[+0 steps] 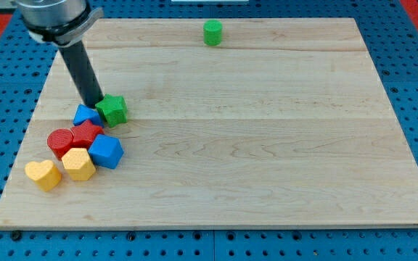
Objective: Push the green circle into the green star
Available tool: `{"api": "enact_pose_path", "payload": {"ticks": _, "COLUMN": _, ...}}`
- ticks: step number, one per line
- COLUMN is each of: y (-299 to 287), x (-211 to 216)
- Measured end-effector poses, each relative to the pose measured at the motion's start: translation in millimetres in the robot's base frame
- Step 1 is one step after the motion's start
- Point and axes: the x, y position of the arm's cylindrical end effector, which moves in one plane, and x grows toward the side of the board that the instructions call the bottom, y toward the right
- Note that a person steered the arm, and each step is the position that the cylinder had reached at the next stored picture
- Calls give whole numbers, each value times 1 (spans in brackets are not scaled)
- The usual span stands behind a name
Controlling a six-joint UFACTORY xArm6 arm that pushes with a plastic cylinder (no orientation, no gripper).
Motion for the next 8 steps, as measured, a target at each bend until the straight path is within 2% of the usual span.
{"api": "enact_pose_path", "payload": {"ticks": 1, "y": 62, "x": -49}}
{"api": "enact_pose_path", "payload": {"ticks": 2, "y": 171, "x": -63}}
{"api": "enact_pose_path", "payload": {"ticks": 3, "y": 237, "x": -122}}
{"api": "enact_pose_path", "payload": {"ticks": 4, "y": 236, "x": -172}}
{"api": "enact_pose_path", "payload": {"ticks": 5, "y": 227, "x": -203}}
{"api": "enact_pose_path", "payload": {"ticks": 6, "y": 167, "x": -200}}
{"api": "enact_pose_path", "payload": {"ticks": 7, "y": 137, "x": -161}}
{"api": "enact_pose_path", "payload": {"ticks": 8, "y": 134, "x": -141}}
